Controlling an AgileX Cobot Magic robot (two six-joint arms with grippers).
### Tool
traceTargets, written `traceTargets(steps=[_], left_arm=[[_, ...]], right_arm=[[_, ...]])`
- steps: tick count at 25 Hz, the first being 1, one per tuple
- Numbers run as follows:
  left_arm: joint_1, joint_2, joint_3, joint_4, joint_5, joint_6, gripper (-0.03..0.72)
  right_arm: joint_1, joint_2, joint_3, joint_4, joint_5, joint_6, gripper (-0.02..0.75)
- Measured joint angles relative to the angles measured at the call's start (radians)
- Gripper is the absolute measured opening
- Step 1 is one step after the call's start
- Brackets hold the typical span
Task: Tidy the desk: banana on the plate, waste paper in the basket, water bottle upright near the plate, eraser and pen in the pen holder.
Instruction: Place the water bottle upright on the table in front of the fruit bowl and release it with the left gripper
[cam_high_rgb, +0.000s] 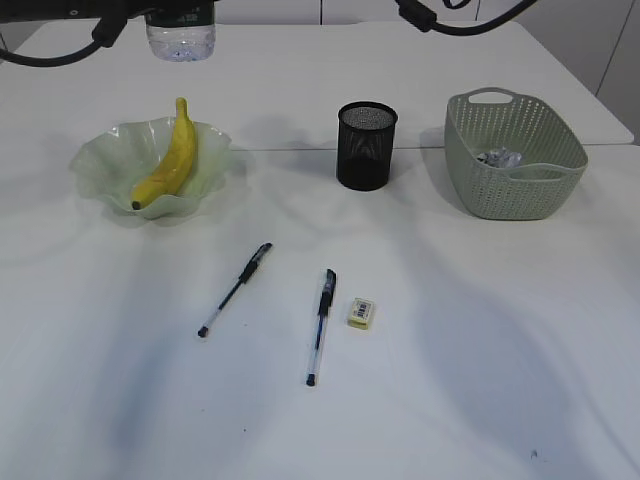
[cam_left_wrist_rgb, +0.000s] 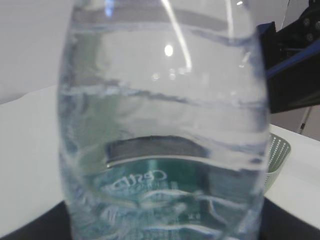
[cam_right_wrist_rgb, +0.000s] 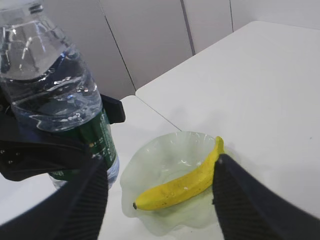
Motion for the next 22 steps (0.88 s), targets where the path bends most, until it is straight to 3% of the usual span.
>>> traceTargets(steps=[5, 7, 22], left_arm=[[0.002, 0.0, 0.0, 0.0, 0.002, 0.0, 0.38], [0.002, 0.0, 0.0, 0.0, 0.002, 0.0, 0.38], [0.002, 0.0, 0.0, 0.0, -0.002, 0.0, 0.38]], right_arm=[[0.0, 0.0, 0.0, 0.002, -0.004, 0.0, 0.276], [0.0, 0.0, 0.0, 0.002, -0.008, 0.0, 0.235], [0.0, 0.0, 0.0, 0.013, -0.08, 0.002, 0.212]])
